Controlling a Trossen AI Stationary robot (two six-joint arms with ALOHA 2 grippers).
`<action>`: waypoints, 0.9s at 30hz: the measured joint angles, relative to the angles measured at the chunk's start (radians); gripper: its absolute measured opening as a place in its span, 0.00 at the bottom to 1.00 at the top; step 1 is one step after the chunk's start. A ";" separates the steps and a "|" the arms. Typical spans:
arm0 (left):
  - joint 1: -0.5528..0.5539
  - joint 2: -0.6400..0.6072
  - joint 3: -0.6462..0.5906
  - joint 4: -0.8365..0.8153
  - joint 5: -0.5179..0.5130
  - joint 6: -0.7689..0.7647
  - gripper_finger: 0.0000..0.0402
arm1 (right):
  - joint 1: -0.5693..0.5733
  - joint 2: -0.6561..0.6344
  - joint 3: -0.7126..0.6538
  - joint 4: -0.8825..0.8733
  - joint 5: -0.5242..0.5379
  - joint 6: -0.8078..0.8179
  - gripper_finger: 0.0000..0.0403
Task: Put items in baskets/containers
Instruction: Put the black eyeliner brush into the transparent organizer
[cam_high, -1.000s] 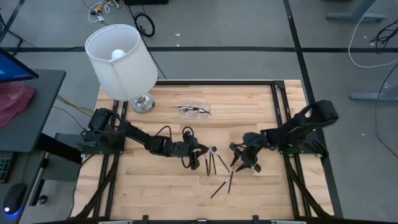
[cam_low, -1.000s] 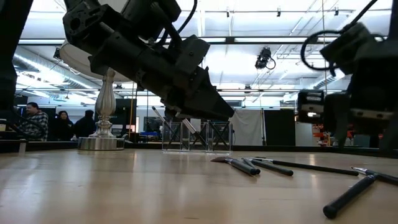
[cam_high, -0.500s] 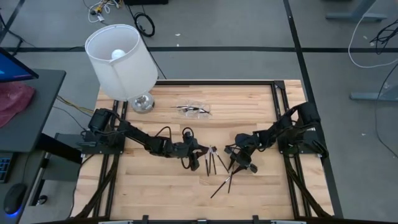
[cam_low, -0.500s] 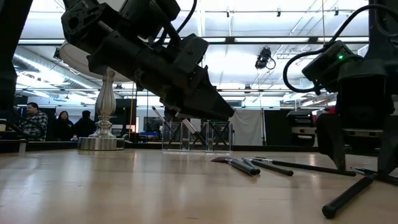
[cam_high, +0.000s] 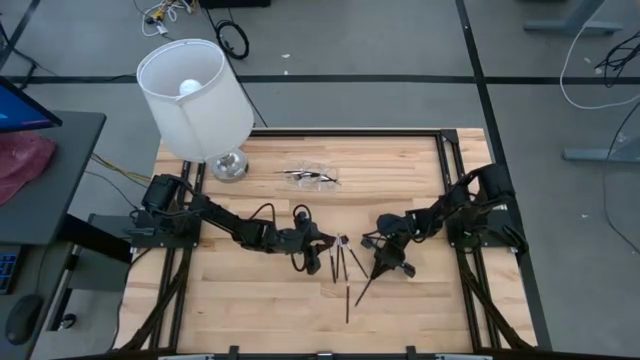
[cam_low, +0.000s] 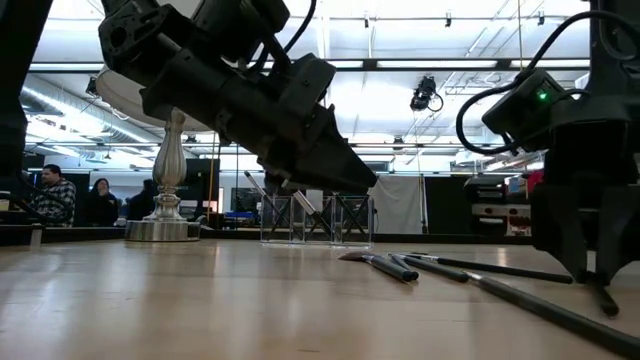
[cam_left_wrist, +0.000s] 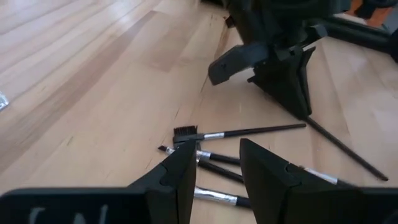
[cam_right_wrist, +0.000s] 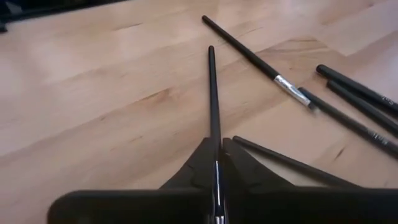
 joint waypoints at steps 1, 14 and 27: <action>0.000 0.000 0.000 0.009 0.000 0.000 0.31 | -0.001 -0.005 -0.001 0.005 -0.011 0.015 0.03; 0.020 0.006 0.039 0.156 0.172 -0.125 0.31 | 0.021 -0.306 0.029 -0.254 0.233 0.041 0.02; 0.080 0.006 0.212 -0.247 0.195 -0.184 0.31 | 0.038 -0.344 0.220 -0.575 0.656 -0.249 0.02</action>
